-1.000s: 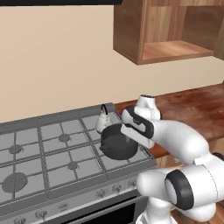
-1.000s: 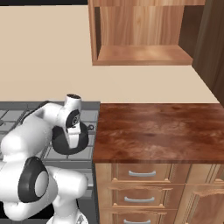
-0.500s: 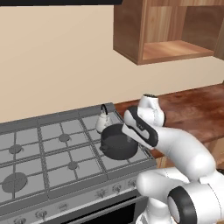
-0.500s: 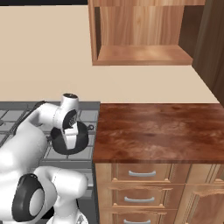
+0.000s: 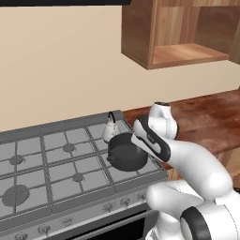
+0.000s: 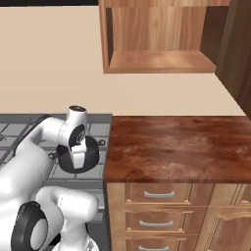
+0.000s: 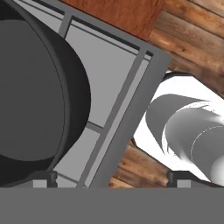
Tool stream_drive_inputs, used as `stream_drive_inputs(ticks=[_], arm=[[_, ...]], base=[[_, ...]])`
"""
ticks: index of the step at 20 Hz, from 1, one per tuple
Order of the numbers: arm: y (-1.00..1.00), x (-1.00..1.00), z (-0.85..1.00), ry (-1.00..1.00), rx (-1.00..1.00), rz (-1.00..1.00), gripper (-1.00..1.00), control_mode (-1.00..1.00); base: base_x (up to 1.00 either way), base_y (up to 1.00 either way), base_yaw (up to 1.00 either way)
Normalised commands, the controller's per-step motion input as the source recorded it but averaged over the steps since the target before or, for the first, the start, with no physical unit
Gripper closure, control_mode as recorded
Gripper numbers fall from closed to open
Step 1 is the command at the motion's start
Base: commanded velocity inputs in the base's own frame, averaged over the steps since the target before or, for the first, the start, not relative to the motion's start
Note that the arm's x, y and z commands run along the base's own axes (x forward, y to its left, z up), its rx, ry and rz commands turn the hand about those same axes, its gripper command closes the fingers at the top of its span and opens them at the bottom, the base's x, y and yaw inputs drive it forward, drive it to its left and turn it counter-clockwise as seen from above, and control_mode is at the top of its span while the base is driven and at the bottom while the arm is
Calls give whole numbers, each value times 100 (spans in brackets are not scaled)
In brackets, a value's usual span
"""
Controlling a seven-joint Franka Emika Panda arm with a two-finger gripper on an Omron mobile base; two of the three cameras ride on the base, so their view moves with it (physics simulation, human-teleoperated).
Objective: Pick the kettle from the cabinet and place it on a stove burner. Then pick the pot from the counter and place it on another stove burner. Finally, turn both burners on.
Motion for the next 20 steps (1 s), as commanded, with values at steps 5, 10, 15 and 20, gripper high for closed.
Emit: stream_drive_inputs(ticks=[5,10,15,20], arm=[[0,0,0,0,0,0,-100,100],[0,0,0,0,0,0,-100,100],[0,0,0,0,0,0,-100,100],[0,0,0,0,0,0,-100,100]], base=[[-40,3,0],[-40,19,0],[-35,37,0],[-26,53,0]])
